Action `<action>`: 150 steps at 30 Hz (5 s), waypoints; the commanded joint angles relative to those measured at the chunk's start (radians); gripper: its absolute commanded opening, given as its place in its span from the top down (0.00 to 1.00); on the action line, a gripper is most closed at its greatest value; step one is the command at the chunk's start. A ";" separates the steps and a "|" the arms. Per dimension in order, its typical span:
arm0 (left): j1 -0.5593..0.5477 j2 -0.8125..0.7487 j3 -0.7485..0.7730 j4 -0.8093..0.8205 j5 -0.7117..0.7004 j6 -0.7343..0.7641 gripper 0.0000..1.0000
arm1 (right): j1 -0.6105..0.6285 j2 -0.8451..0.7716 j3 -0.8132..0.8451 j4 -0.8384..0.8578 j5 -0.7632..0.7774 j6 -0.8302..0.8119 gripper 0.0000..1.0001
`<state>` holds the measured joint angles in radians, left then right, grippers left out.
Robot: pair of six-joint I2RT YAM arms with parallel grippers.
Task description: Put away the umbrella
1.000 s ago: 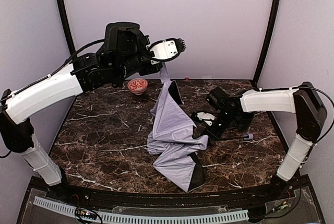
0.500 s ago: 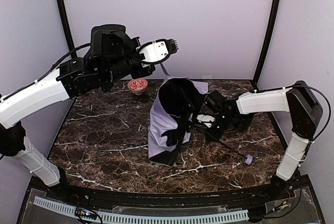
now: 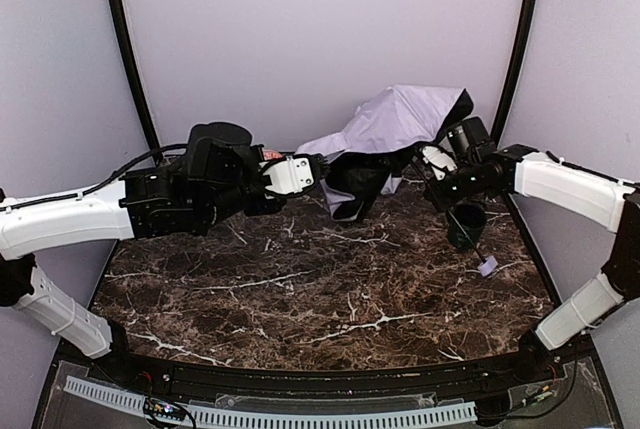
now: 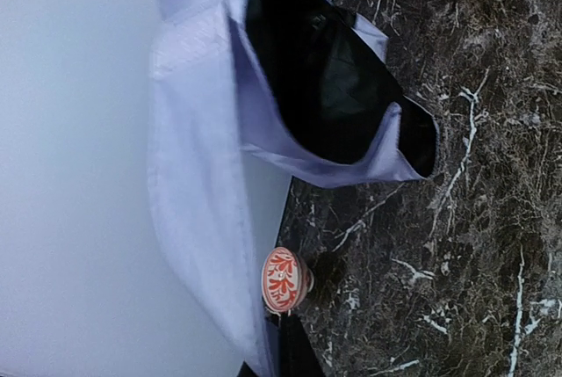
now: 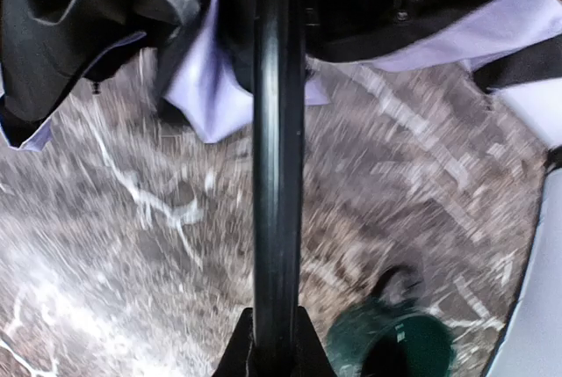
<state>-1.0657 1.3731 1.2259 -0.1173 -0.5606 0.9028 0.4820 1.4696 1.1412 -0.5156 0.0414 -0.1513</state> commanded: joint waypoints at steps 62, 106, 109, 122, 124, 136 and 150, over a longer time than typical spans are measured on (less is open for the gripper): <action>0.135 0.245 -0.345 0.816 1.364 -0.731 0.33 | 0.249 -0.289 0.162 0.368 0.417 -0.839 1.00; 0.289 0.195 -0.510 0.640 1.054 -0.381 1.00 | 0.385 -0.476 0.026 -0.060 -0.103 -0.653 1.00; 0.320 0.225 -0.464 0.622 1.037 -0.333 1.00 | 0.433 -0.480 -0.041 -0.084 -0.140 -0.649 1.00; 0.380 0.334 -0.347 0.682 1.023 -0.141 1.00 | 0.626 -0.405 -0.305 -0.084 -0.093 -0.670 1.00; 0.380 0.349 -0.324 0.684 1.029 -0.134 1.00 | 0.655 -0.356 -0.356 -0.060 -0.094 -0.662 1.00; 0.380 0.297 -0.351 0.703 0.977 -0.049 1.00 | 0.748 -0.166 -0.469 0.074 -0.211 -0.542 1.00; 0.395 0.452 -0.279 0.738 0.898 -0.020 1.00 | 0.752 -0.089 -0.484 0.061 -0.149 -0.495 1.00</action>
<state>-0.6872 1.7649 0.8932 0.5449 0.3752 0.9051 1.2194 1.3579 0.6651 -0.3550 -0.0830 -0.6373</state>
